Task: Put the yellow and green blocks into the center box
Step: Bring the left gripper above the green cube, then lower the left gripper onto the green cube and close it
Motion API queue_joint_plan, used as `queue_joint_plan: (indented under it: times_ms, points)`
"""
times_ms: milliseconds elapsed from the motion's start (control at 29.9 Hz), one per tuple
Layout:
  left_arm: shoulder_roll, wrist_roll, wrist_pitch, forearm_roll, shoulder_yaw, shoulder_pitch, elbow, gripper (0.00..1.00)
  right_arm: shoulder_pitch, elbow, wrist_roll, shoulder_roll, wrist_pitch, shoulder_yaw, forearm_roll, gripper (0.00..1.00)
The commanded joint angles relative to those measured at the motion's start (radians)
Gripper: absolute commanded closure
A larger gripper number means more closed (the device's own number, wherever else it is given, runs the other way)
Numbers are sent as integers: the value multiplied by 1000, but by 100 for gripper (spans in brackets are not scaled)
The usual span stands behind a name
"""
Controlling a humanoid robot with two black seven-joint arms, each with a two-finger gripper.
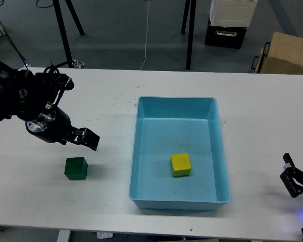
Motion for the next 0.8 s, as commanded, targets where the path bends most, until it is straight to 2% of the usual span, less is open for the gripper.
queue_joint_plan:
  times_ms: [0,367,768]
  points:
    - [-2,-3,0,-1,-27,66,68,0,1,-7,0,-2,0,1,-2,0]
    - [-25,-7,0,-1,-93,192,179,0,15,-30,0,-7,0,1,0,0]
    - [-19,-10,0,-1,-95,266,196,0,18,-39,0,-8,0,7,0,0]
